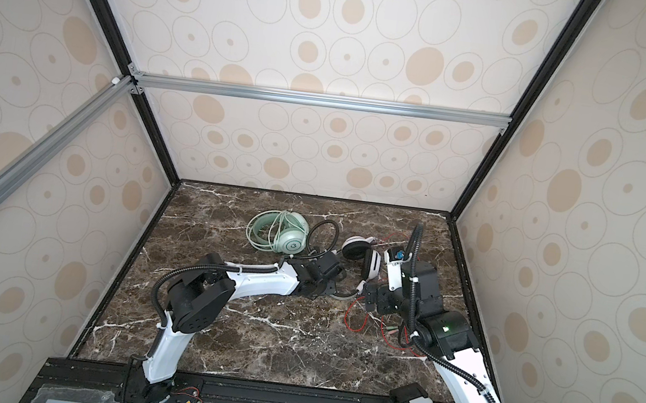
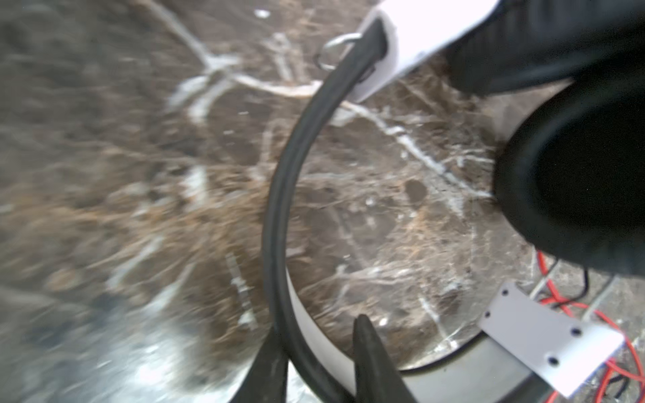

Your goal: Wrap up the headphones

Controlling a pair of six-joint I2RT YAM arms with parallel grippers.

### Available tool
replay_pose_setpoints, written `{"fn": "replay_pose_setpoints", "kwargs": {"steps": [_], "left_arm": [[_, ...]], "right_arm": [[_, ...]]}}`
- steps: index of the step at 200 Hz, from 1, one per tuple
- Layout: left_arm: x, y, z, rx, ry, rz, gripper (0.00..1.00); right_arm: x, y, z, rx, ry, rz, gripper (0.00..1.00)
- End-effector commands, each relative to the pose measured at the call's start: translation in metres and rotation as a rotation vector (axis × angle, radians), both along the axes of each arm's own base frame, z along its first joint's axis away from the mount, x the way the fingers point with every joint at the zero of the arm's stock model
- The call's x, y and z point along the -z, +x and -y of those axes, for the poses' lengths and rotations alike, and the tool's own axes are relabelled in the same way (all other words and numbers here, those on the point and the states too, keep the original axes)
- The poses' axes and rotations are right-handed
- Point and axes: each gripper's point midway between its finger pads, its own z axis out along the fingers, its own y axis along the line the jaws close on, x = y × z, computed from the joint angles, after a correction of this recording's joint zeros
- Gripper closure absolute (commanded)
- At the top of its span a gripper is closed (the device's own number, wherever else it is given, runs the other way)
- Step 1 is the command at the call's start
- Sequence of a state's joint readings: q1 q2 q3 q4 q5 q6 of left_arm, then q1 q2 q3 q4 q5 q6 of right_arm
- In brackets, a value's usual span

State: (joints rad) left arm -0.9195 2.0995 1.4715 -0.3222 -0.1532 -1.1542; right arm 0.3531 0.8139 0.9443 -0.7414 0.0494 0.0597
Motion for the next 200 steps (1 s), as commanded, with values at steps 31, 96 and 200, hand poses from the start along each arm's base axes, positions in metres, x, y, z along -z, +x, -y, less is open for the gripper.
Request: {"fn": "replay_pose_setpoints", "kwargs": {"steps": [31, 96, 200], "left_arm": [[-0.002, -0.002, -0.041, -0.003, 0.174, 0.020, 0.96], [-0.031, -0.004, -0.094, -0.011, 0.258, 0.064, 1.00], [-0.022, -0.042, -0.129, 0.226, 0.298, 0.004, 1.00]], "right_arm": [[-0.007, -0.003, 0.001, 0.003, 0.014, 0.013, 0.00], [-0.008, 0.007, -0.008, -0.012, 0.042, 0.011, 0.00], [-0.002, 0.009, -0.010, -0.023, 0.029, -0.013, 0.00]]}}
